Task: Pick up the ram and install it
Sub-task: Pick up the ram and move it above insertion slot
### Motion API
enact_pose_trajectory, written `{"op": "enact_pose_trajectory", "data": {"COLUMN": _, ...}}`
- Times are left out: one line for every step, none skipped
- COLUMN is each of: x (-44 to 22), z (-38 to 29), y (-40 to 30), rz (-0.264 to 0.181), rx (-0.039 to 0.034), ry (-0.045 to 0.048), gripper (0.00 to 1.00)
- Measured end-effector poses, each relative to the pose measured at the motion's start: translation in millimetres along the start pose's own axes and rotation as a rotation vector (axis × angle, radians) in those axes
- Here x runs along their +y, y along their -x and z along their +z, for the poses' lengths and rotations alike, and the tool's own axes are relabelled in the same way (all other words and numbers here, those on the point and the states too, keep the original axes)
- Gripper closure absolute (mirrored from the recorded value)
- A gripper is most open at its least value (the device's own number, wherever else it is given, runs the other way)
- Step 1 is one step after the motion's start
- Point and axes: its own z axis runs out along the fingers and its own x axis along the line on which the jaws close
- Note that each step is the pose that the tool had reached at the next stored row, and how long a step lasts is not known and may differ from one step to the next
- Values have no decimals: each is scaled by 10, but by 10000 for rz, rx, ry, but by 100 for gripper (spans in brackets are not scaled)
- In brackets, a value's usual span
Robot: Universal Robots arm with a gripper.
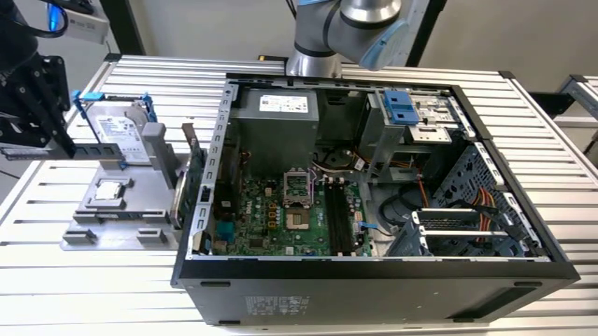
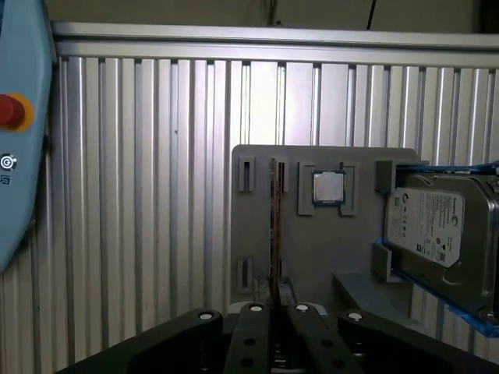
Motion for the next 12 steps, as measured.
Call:
{"op": "enact_pose_trajectory", "data": {"x": 0, "z": -10, "y": 0, "rz": 0, "rx": 0, "ry": -1, "gripper": 100}}
{"op": "enact_pose_trajectory", "data": {"x": 0, "z": -19, "y": 0, "rz": 0, "rx": -1, "ry": -1, "gripper": 100}}
{"op": "enact_pose_trajectory", "data": {"x": 0, "z": -26, "y": 1, "rz": 0, "rx": -1, "ry": -1, "gripper": 100}}
{"op": "enact_pose_trajectory", "data": {"x": 0, "z": -27, "y": 1, "rz": 0, "rx": -2, "ry": -2, "gripper": 100}}
{"op": "enact_pose_trajectory", "data": {"x": 0, "z": -27, "y": 1, "rz": 0, "rx": -2, "ry": -2, "gripper": 100}}
{"op": "enact_pose_trajectory", "data": {"x": 0, "z": -27, "y": 1, "rz": -2, "rx": -2, "ry": -2, "gripper": 100}}
{"op": "enact_pose_trajectory", "data": {"x": 0, "z": -28, "y": 1, "rz": -3, "rx": -1, "ry": -2, "gripper": 100}}
{"op": "enact_pose_trajectory", "data": {"x": 0, "z": -28, "y": 1, "rz": -4, "rx": 0, "ry": -1, "gripper": 100}}
{"op": "enact_pose_trajectory", "data": {"x": 0, "z": -28, "y": 1, "rz": -5, "rx": 0, "ry": -1, "gripper": 100}}
{"op": "enact_pose_trajectory", "data": {"x": 0, "z": -29, "y": 1, "rz": -6, "rx": -1, "ry": 0, "gripper": 100}}
{"op": "enact_pose_trajectory", "data": {"x": 0, "z": -28, "y": 1, "rz": -7, "rx": 0, "ry": 0, "gripper": 100}}
{"op": "enact_pose_trajectory", "data": {"x": 0, "z": -29, "y": 1, "rz": -8, "rx": 0, "ry": 0, "gripper": 100}}
